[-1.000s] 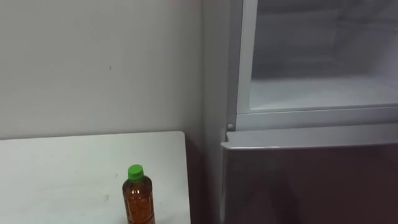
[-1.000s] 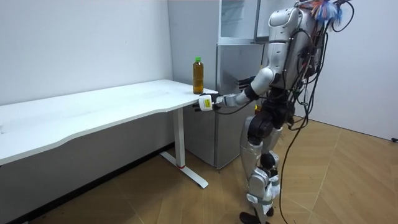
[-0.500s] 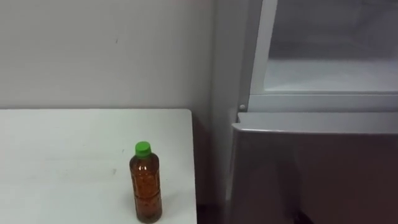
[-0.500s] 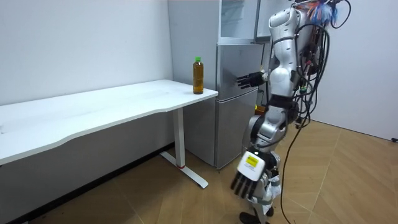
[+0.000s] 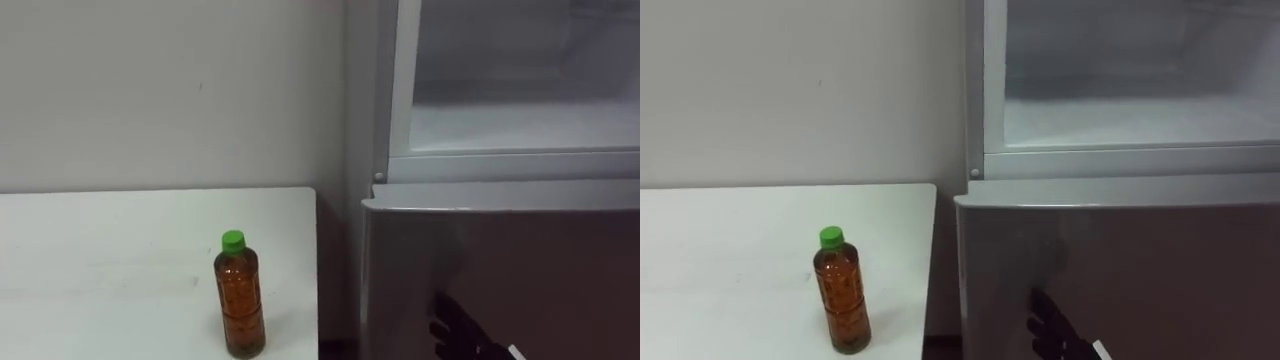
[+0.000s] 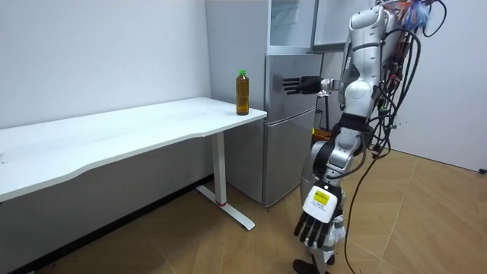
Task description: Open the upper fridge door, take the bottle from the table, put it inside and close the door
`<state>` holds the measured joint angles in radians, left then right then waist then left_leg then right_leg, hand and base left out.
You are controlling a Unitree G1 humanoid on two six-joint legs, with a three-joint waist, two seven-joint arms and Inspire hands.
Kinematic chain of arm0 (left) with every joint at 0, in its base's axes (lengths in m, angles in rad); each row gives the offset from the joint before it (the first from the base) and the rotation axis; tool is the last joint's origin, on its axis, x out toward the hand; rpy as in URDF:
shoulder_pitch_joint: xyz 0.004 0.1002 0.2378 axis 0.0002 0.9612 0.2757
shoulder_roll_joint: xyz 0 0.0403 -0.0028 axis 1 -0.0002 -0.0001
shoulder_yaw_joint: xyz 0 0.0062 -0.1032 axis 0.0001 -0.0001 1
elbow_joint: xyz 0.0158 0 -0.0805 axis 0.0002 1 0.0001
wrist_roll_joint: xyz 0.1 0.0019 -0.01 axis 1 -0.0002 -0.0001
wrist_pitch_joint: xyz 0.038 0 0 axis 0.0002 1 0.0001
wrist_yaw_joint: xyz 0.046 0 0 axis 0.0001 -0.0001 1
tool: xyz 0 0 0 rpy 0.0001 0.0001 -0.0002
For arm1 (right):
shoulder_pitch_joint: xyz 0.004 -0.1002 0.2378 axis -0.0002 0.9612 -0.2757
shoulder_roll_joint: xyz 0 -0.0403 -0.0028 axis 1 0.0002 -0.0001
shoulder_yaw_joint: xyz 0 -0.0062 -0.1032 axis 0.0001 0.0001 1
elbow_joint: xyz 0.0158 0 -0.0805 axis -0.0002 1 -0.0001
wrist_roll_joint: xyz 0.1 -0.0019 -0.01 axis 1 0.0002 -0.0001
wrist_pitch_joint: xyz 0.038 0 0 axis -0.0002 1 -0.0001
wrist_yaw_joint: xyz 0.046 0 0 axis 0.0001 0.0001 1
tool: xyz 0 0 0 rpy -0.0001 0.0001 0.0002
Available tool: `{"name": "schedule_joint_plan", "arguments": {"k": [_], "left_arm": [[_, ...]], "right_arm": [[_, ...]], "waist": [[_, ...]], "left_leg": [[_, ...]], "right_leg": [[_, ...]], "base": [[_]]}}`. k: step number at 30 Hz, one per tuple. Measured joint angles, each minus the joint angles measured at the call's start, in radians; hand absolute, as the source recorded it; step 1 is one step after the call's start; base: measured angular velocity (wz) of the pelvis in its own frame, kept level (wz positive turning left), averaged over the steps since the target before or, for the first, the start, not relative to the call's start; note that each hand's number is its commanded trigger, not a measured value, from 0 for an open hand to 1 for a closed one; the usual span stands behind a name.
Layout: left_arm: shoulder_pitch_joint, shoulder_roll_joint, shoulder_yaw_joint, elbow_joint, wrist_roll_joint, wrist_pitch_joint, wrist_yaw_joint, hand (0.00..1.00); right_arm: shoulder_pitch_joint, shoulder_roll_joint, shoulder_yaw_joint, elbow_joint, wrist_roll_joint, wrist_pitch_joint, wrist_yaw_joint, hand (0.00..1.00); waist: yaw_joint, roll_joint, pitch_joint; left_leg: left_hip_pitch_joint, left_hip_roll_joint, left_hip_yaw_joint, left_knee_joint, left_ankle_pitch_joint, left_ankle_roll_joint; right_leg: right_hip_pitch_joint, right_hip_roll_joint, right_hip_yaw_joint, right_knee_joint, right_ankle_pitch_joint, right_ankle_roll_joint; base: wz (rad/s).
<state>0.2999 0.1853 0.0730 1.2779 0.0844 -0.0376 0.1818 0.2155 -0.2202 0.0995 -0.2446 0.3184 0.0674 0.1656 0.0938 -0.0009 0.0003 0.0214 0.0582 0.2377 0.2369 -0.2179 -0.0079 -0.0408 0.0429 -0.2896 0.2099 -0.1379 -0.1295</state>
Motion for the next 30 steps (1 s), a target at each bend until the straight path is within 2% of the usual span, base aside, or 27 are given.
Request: {"name": "schedule_joint_plan", "arguments": {"k": [1,3,4,6,7,10,14,16,20,21,22,25,30], "left_arm": [[-0.004,0.0,0.0,0.0,0.009,0.006,0.0,0.0],[-0.011,-0.001,0.001,0.0,0.021,0.015,0.0,0.0],[-0.013,-0.002,0.001,0.0,0.031,0.018,-0.002,0.0],[-0.015,-0.002,0.002,-0.003,0.045,0.022,-0.01,0.0],[-0.015,-0.002,0.003,-0.003,0.054,0.029,-0.017,0.0],[-0.016,-0.003,0.002,-0.002,0.06,0.046,-0.02,0.0],[-0.02,-0.003,0.003,-0.002,0.063,0.053,-0.02,0.0],[-0.03,-0.001,0.002,-0.002,0.064,0.053,-0.019,0.0],[-0.041,0.0,-0.004,-0.008,0.063,0.054,-0.02,0.0],[-0.042,0.0,-0.017,-0.011,0.063,0.056,-0.021,0.0],[-0.041,0.001,-0.025,-0.011,0.063,0.063,-0.027,0.0],[-0.046,0.004,-0.047,-0.013,0.064,0.072,-0.04,0.0],[-0.057,0.004,-0.077,-0.012,0.064,0.074,-0.038,0.0]], "right_arm": [[-0.03,0.001,0.024,-0.037,0.024,-0.002,0.03,0.0],[-0.079,0.004,0.059,-0.071,0.076,-0.014,0.067,0.0],[-0.107,0.006,0.079,-0.086,0.115,-0.019,0.083,0.0],[-0.138,0.01,0.096,-0.1,0.15,-0.024,0.109,0.0],[-0.155,0.012,0.109,-0.109,0.156,-0.024,0.119,0.0],[-0.162,0.013,0.115,-0.127,0.172,-0.024,0.157,0.0],[-0.176,0.018,0.115,-0.129,0.182,-0.024,0.179,0.0],[-0.205,0.022,0.116,-0.129,0.182,-0.024,0.187,0.0],[-0.236,0.024,0.127,-0.129,0.186,-0.024,0.188,0.0],[-0.242,0.027,0.137,-0.129,0.186,-0.024,0.186,0.0],[-0.245,0.027,0.155,-0.129,0.186,-0.024,0.187,0.0],[-0.247,0.028,0.192,-0.129,0.185,-0.024,0.193,0.0],[-0.259,0.029,0.204,-0.129,0.187,-0.024,0.196,0.0]], "waist": [[0.0,-0.001,0.0004],[0.005,0.0,-0.0014],[0.016,0.0,-0.0084],[0.033,-0.001,-0.0164],[0.041,-0.003,-0.016],[0.052,-0.007,-0.0158],[0.062,-0.007,-0.0148],[0.069,-0.013,-0.0114],[0.079,-0.024,-0.0052],[0.081,-0.024,-0.0046],[0.081,-0.024,-0.0046],[0.081,-0.024,-0.0045],[0.082,-0.024,-0.004]], "left_leg": [[-0.001,0.002,0.0,0.0,0.0,0.0],[-0.003,0.006,0.001,0.0,0.002,-0.001],[-0.002,0.008,-0.001,0.0,0.004,-0.002],[-0.003,0.01,-0.004,0.001,0.012,-0.004],[-0.003,0.011,-0.005,0.001,0.014,-0.008],[-0.004,0.007,-0.01,0.0,0.013,-0.006],[-0.004,-0.003,-0.019,-0.003,0.007,0.005],[-0.002,-0.007,-0.021,-0.004,0.005,0.01],[0.003,-0.015,-0.025,-0.014,0.001,0.016],[0.006,-0.018,-0.025,-0.016,0.0,0.018],[0.008,-0.02,-0.025,-0.016,-0.003,0.022],[0.008,-0.021,-0.025,-0.017,-0.007,0.026],[0.008,-0.028,-0.025,-0.019,-0.011,0.033]], "right_leg": [[0.0,0.0,0.0,0.001,-0.005,0.012],[0.002,0.0,-0.004,0.0,-0.009,0.02],[0.006,0.0,-0.011,-0.004,-0.01,0.022],[0.011,0.0,-0.018,-0.005,-0.015,0.03],[0.014,-0.001,-0.024,-0.006,-0.018,0.042],[0.021,-0.01,-0.039,-0.007,-0.023,0.052],[0.022,-0.019,-0.041,-0.005,-0.026,0.057],[0.024,-0.024,-0.043,-0.004,-0.029,0.062],[0.028,-0.028,-0.044,-0.008,-0.029,0.061],[0.031,-0.03,-0.044,-0.01,-0.022,0.045],[0.035,-0.03,-0.045,-0.013,-0.018,0.038],[0.046,-0.035,-0.069,-0.024,-0.013,0.041],[0.051,-0.043,-0.078,-0.024,-0.018,0.053]], "base": [[0.15],[0.24],[0.23],[0.19],[0.2],[0.22],[0.1],[0.02],[0.05],[0.05],[0.04],[0.08],[0.1]]}}
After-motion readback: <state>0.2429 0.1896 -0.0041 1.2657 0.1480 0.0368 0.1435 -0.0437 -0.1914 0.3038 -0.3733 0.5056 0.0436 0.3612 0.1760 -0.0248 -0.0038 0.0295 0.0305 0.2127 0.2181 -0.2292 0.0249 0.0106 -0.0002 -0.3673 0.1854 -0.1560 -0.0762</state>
